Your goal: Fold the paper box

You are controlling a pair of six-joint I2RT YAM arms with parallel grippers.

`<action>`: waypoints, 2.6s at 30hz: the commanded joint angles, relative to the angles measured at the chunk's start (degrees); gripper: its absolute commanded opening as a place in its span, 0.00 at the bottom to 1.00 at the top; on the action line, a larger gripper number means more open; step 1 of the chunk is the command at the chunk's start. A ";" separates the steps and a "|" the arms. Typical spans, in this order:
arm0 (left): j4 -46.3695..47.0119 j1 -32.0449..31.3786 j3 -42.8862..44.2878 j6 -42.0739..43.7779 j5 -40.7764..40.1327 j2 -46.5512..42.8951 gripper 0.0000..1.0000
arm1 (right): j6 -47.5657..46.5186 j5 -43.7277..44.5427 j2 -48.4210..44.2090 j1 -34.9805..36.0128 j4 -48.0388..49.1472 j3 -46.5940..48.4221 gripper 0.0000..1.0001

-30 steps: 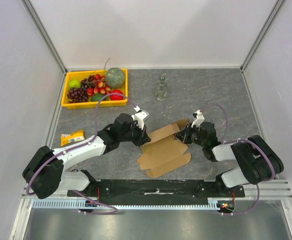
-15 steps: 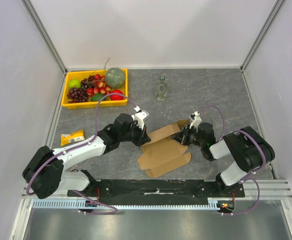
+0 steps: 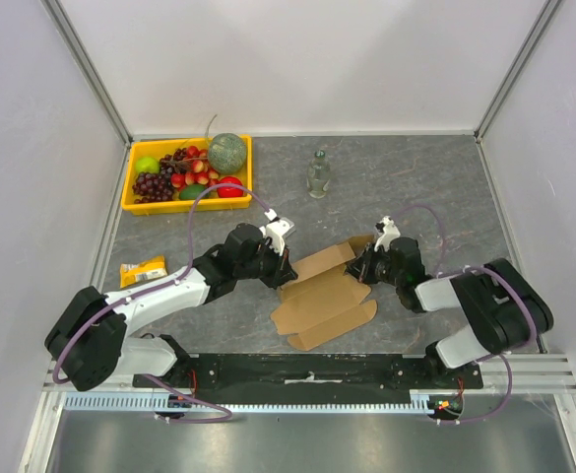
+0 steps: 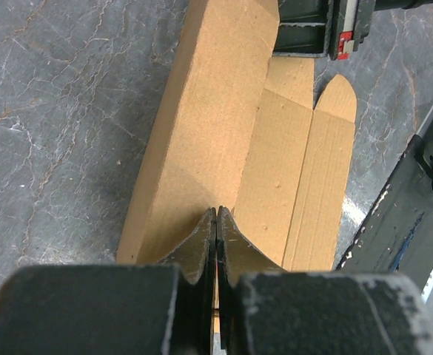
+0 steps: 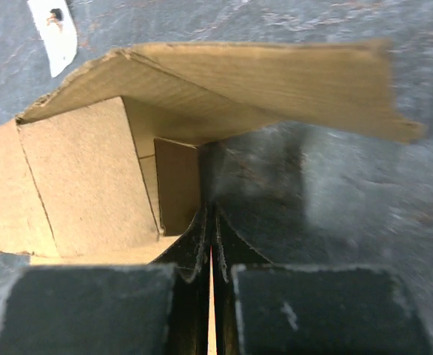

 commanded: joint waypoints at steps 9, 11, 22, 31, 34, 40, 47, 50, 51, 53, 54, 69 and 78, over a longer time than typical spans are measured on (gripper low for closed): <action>-0.24 -0.35 1.00 -0.94 -0.49 -0.04 0.02 | -5.68 16.47 -23.19 -0.07 -26.42 3.78 0.00; -0.24 -0.26 1.08 -0.94 -0.49 -0.04 0.02 | -6.03 14.99 -24.96 -0.16 -26.07 4.58 0.00; -0.15 -0.35 1.26 -1.11 -0.14 -0.39 0.02 | -6.38 6.45 -23.03 -0.07 -17.37 3.35 0.00; -0.15 -0.35 1.17 -1.02 0.13 -0.39 0.02 | -6.82 3.46 -19.26 -0.07 -14.73 4.23 0.00; -0.15 -0.35 1.08 -1.02 0.30 -0.30 0.02 | -7.08 3.28 -17.76 -0.07 -14.38 4.84 0.00; -0.15 -0.35 1.08 -1.11 0.30 -0.22 0.02 | -7.00 1.36 -15.65 0.01 -12.71 5.37 0.00; -0.06 -0.35 1.17 -1.11 0.39 -0.13 0.02 | -7.61 -2.51 -15.47 -0.07 -11.30 5.20 0.00; 0.02 -0.35 1.17 -1.02 0.39 0.05 0.02 | -7.88 -3.83 -16.17 0.01 -11.13 4.76 0.00; 0.02 -0.35 1.17 -1.20 0.39 0.05 0.02 | -7.88 -4.53 -16.26 0.01 -10.87 4.76 0.00; 0.11 -0.26 1.17 -1.20 0.48 0.14 0.02 | -7.79 -5.76 -16.18 0.01 -10.25 4.67 0.00; 0.11 -0.26 1.17 -1.20 0.48 0.05 0.02 | -7.61 -6.20 -16.00 -0.07 -9.73 4.67 0.00; 0.20 -0.26 0.91 -1.29 0.57 -0.30 0.02 | 0.47 -12.98 -8.97 -0.07 1.45 3.70 0.00; 0.20 -0.26 0.65 -1.29 0.39 -0.30 0.02 | -10.33 9.49 -22.23 -0.07 -29.55 11.33 0.11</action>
